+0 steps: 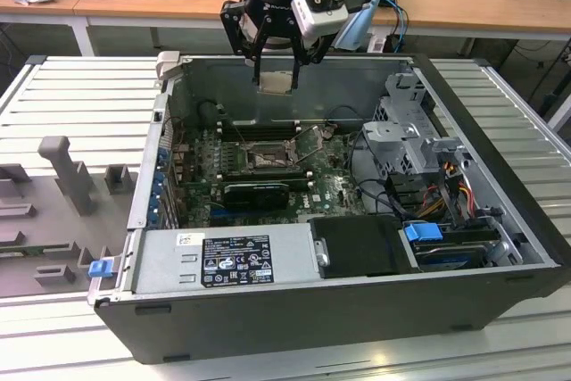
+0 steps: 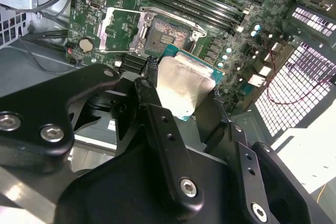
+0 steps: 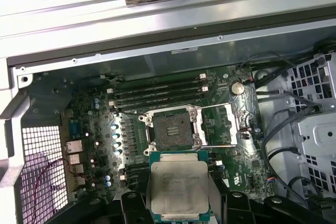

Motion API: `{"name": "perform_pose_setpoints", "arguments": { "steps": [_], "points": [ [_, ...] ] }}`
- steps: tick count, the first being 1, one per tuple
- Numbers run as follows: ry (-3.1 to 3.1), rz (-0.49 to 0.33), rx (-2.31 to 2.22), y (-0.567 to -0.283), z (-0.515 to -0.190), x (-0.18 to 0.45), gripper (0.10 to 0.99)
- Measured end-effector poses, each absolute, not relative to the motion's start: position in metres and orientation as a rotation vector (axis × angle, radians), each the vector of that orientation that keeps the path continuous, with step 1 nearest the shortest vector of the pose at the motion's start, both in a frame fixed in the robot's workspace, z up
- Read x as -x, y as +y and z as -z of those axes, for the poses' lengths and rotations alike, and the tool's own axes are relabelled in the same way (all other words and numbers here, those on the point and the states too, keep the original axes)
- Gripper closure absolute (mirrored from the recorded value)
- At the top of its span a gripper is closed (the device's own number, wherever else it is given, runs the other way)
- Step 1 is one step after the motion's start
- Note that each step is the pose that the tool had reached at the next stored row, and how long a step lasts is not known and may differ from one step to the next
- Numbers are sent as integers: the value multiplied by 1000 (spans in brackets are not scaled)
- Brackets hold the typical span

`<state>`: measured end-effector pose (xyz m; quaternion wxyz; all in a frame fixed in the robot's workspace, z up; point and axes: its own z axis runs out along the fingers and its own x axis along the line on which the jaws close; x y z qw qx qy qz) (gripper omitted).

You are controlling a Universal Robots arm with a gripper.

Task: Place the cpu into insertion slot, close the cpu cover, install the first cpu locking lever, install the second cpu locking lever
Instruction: 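Place the cpu into insertion slot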

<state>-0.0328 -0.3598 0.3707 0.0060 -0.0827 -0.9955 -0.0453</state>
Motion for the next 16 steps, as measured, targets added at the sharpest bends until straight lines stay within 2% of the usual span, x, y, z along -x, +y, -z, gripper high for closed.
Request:
{"name": "perform_pose_setpoints", "arguments": {
  "steps": [16],
  "points": [
    [-3114, 142, 288, -360, -371, 33, 557]
  ]
}}
